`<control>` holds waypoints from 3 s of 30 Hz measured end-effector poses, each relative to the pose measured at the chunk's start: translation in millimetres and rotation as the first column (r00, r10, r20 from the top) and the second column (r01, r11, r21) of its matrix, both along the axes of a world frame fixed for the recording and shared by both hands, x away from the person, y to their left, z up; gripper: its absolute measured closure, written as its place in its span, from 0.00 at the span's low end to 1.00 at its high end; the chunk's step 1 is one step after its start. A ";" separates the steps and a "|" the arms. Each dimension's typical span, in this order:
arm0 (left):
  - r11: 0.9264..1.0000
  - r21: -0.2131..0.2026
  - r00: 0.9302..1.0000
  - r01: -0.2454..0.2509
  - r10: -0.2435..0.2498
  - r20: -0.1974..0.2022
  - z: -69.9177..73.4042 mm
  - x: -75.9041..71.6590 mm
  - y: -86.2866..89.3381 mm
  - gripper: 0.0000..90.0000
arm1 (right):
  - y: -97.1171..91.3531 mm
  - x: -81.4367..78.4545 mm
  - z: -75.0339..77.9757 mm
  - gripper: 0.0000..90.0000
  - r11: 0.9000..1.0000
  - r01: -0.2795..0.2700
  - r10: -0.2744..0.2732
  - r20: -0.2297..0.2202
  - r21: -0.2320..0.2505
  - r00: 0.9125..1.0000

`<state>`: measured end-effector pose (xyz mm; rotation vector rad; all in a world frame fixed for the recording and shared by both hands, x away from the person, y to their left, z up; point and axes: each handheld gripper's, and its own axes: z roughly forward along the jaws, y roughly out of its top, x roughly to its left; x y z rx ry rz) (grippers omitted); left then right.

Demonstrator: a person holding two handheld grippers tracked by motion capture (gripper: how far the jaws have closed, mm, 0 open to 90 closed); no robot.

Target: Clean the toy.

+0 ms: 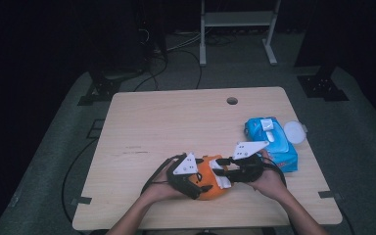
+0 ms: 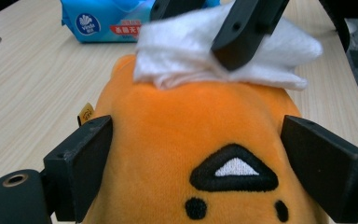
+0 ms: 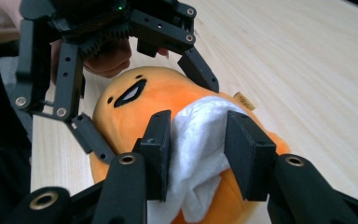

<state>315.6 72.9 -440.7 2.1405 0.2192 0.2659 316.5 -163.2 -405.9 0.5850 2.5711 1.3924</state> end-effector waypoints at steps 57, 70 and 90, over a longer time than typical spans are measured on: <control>0.979 -0.101 0.968 -0.178 0.156 -0.194 -7.5 35.0 28.6 0.29 | 16.3 -31.2 -6.5 0.88 0.987 0.157 -0.155 0.080 -0.020 0.985; 0.989 -0.050 0.982 -0.138 0.131 -0.133 1.9 23.1 28.9 0.30 | 17.3 -23.5 -13.6 0.88 0.989 0.149 -0.149 0.010 0.007 0.989; 0.970 -0.085 0.955 -0.229 0.207 -0.212 -8.8 38.3 36.8 0.30 | 5.5 -17.1 -4.2 0.88 0.970 0.244 -0.244 0.044 0.004 0.969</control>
